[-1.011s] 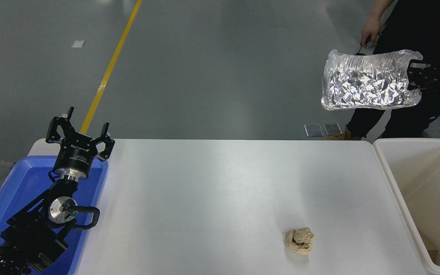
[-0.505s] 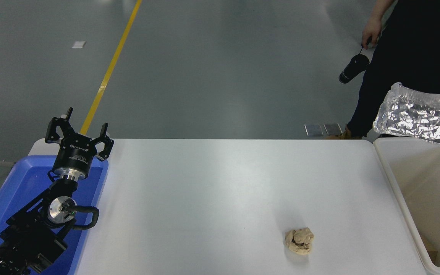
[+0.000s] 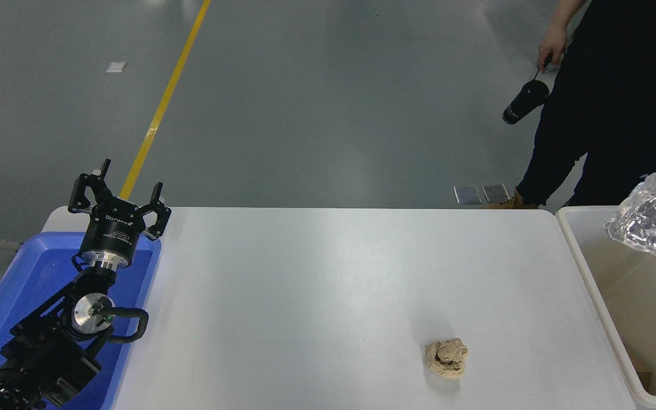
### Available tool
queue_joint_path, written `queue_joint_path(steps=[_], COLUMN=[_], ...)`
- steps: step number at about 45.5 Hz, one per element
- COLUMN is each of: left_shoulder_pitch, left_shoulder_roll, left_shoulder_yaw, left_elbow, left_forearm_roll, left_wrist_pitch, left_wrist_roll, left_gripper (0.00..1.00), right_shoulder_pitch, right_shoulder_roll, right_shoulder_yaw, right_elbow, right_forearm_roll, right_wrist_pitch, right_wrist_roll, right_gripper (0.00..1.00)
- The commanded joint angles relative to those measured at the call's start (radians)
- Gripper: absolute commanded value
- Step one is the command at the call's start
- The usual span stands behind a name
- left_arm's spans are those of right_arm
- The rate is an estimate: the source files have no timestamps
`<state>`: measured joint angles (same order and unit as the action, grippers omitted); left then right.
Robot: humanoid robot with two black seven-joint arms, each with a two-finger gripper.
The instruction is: Pick up foil plate and place in dustbin
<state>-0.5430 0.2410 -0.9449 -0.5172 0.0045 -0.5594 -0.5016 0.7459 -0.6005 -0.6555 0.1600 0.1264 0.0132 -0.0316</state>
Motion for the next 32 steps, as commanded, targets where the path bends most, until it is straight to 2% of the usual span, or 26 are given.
queue_joint_path(steps=[1, 25, 26, 28, 29, 30, 31, 32], left_shoulder_pitch=[0.0, 0.0, 0.0, 0.0, 0.0, 0.0, 0.0, 0.0], left_shoulder_roll=[0.0, 0.0, 0.0, 0.0, 0.0, 0.0, 0.001, 0.0], left_shoulder_yaw=[0.0, 0.0, 0.0, 0.0, 0.0, 0.0, 0.0, 0.0], left_elbow=[0.0, 0.0, 0.0, -0.001, 0.0, 0.0, 0.0, 0.0], left_forearm_roll=[0.0, 0.0, 0.0, 0.0, 0.0, 0.0, 0.0, 0.0], left_wrist_pitch=[-0.001, -0.001, 0.001, -0.001, 0.001, -0.001, -0.001, -0.001], left_wrist_roll=[0.0, 0.0, 0.0, 0.0, 0.0, 0.0, 0.0, 0.0], left_gripper=[0.98, 0.98, 0.98, 0.98, 0.98, 0.98, 0.98, 0.98], right_shoulder_pitch=[-0.112, -0.172, -0.172, -0.169, -0.168, -0.165, -0.163, -0.161], right_shoulder_roll=[0.031, 0.071, 0.07, 0.068, 0.068, 0.067, 0.068, 0.068], right_shoulder_yaw=[0.152, 0.186, 0.185, 0.183, 0.183, 0.183, 0.183, 0.183], right_elbow=[-0.013, -0.011, -0.013, -0.013, -0.013, -0.013, -0.011, -0.011], right_forearm_roll=[0.012, 0.027, 0.025, 0.025, 0.025, 0.025, 0.025, 0.025], right_wrist_pitch=[-0.134, -0.157, -0.157, -0.159, -0.162, -0.164, -0.167, -0.167], right_wrist_roll=[-0.001, -0.001, 0.001, 0.001, 0.001, 0.001, 0.001, 0.001], right_gripper=[0.0, 0.0, 0.28, 0.71, 0.85, 0.95, 1.0, 1.0])
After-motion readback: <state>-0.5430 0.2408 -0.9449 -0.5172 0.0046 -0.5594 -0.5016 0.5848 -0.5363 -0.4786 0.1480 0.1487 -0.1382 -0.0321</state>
